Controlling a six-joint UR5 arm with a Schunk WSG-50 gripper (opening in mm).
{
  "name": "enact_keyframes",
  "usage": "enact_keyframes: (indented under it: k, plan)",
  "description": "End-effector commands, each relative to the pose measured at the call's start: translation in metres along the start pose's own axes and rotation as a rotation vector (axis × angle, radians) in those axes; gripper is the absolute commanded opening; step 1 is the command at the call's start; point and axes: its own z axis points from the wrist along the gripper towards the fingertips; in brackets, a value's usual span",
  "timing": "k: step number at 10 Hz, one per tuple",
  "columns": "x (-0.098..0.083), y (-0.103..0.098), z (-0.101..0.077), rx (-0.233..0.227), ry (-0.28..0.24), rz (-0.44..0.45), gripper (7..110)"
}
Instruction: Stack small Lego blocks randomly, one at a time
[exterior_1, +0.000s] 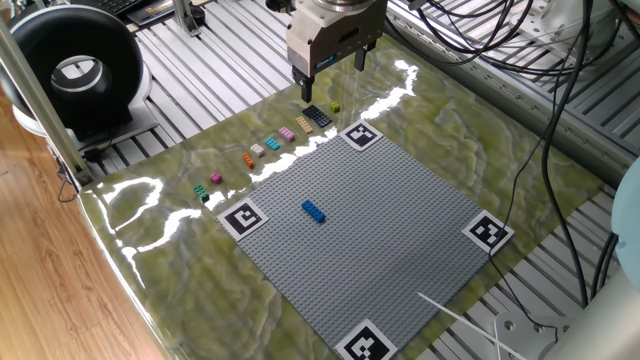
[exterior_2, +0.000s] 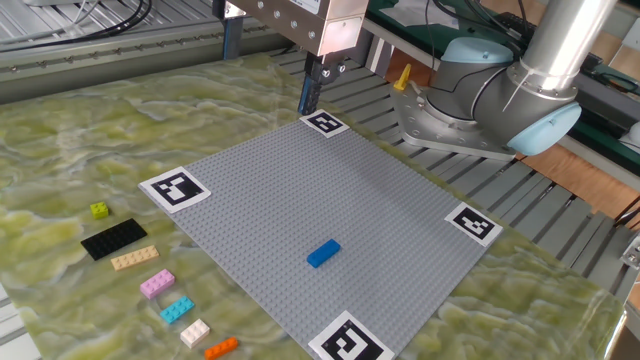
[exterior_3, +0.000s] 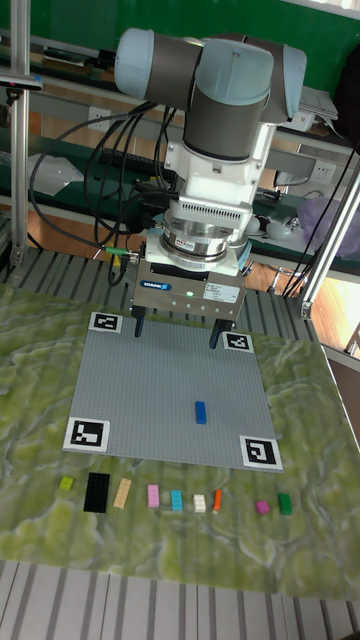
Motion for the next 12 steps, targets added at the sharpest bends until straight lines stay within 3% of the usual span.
enact_keyframes:
  k: [1,2,4,6,7,10,12]
  plan:
    - [-0.006,0.022,0.000,-0.077,-0.025,0.019,107]
    - [-0.006,0.017,0.002,-0.052,-0.025,0.018,7]
    - [-0.006,0.006,0.002,-0.004,-0.028,-0.001,7]
    - [-0.013,0.003,0.002,0.007,-0.053,-0.021,7]
    - [-0.014,0.008,0.001,-0.011,-0.060,-0.028,7]
    - [-0.017,0.000,0.002,0.019,-0.070,-0.032,7]
    - [-0.014,0.004,0.002,0.000,-0.060,-0.029,7]
